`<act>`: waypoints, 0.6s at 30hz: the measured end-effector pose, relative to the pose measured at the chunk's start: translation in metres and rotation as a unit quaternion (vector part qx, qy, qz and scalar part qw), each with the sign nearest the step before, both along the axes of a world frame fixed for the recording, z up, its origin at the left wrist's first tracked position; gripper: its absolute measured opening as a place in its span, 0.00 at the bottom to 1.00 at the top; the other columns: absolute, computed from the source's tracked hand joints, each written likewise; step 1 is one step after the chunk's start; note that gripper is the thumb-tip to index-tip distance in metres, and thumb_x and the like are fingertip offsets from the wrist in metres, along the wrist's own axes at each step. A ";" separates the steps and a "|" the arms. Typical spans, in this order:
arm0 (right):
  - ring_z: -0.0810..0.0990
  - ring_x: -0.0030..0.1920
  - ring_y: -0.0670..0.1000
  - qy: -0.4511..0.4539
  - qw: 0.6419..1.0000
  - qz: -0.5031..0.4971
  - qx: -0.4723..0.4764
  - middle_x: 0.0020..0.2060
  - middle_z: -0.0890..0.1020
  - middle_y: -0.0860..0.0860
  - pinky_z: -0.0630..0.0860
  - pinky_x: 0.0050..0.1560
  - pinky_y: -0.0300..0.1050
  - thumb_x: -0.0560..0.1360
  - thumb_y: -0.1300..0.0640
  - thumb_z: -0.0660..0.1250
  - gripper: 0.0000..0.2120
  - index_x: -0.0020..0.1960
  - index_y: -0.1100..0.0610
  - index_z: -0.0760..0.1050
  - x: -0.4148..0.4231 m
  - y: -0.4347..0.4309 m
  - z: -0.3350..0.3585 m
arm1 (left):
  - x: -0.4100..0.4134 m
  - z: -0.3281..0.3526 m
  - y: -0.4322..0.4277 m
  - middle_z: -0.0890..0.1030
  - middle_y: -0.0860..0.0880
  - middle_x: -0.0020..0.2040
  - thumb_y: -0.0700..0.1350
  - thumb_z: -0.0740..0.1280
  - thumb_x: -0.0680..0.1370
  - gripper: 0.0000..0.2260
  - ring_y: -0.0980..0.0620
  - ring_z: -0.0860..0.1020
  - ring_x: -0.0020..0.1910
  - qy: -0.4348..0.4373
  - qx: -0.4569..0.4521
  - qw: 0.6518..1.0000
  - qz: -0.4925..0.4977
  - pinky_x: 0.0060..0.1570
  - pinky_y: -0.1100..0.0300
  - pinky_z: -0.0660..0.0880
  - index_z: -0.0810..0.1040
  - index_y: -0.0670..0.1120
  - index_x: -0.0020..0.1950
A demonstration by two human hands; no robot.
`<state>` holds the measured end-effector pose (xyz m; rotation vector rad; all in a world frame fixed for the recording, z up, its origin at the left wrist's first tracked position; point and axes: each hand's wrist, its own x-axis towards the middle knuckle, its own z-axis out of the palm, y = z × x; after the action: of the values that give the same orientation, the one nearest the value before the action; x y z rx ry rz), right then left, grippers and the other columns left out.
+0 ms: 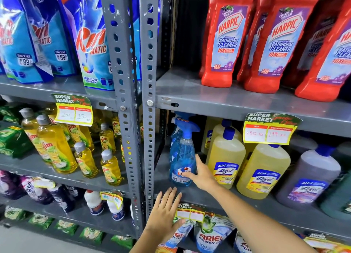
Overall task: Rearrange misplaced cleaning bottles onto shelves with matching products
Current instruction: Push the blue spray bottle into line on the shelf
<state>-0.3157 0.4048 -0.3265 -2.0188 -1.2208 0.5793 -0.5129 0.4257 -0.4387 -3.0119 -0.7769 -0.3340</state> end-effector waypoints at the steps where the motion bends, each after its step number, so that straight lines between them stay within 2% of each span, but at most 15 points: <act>1: 0.78 0.65 0.50 0.003 1.000 0.002 0.000 0.66 0.78 0.51 0.80 0.58 0.51 0.72 0.52 0.74 0.32 0.70 0.48 0.61 0.000 0.001 0.000 | 0.000 0.000 0.000 0.69 0.42 0.73 0.67 0.53 0.79 0.38 0.43 0.61 0.73 0.000 0.000 1.000 0.000 0.67 0.44 0.53 0.48 0.43 0.79; 9: 0.79 0.63 0.50 -0.002 1.000 0.001 0.008 0.65 0.79 0.50 0.80 0.58 0.52 0.71 0.51 0.74 0.33 0.70 0.47 0.61 -0.003 0.007 -0.005 | 0.000 0.003 -0.002 0.69 0.42 0.73 0.69 0.54 0.78 0.41 0.44 0.62 0.73 -0.015 -0.004 1.000 -0.005 0.68 0.44 0.54 0.46 0.44 0.79; 12: 0.79 0.63 0.50 -0.012 1.000 -0.004 0.006 0.65 0.79 0.50 0.81 0.56 0.49 0.71 0.50 0.74 0.32 0.70 0.48 0.61 -0.004 0.007 -0.008 | -0.001 0.004 -0.002 0.68 0.43 0.73 0.70 0.53 0.78 0.41 0.44 0.62 0.73 -0.005 -0.009 1.000 -0.004 0.68 0.44 0.54 0.46 0.44 0.79; 18: 0.79 0.63 0.50 -0.025 1.000 -0.007 0.008 0.65 0.78 0.50 0.81 0.55 0.48 0.72 0.49 0.74 0.34 0.71 0.48 0.60 -0.006 0.007 -0.010 | -0.002 0.003 -0.001 0.55 0.45 0.77 0.70 0.53 0.78 0.40 0.44 0.57 0.75 0.003 -0.018 1.000 -0.008 0.68 0.44 0.54 0.49 0.44 0.79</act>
<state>-0.3212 0.4114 -0.3365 -2.0386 -1.2347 0.5143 -0.5154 0.4246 -0.4354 -3.0523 -0.7672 -0.3134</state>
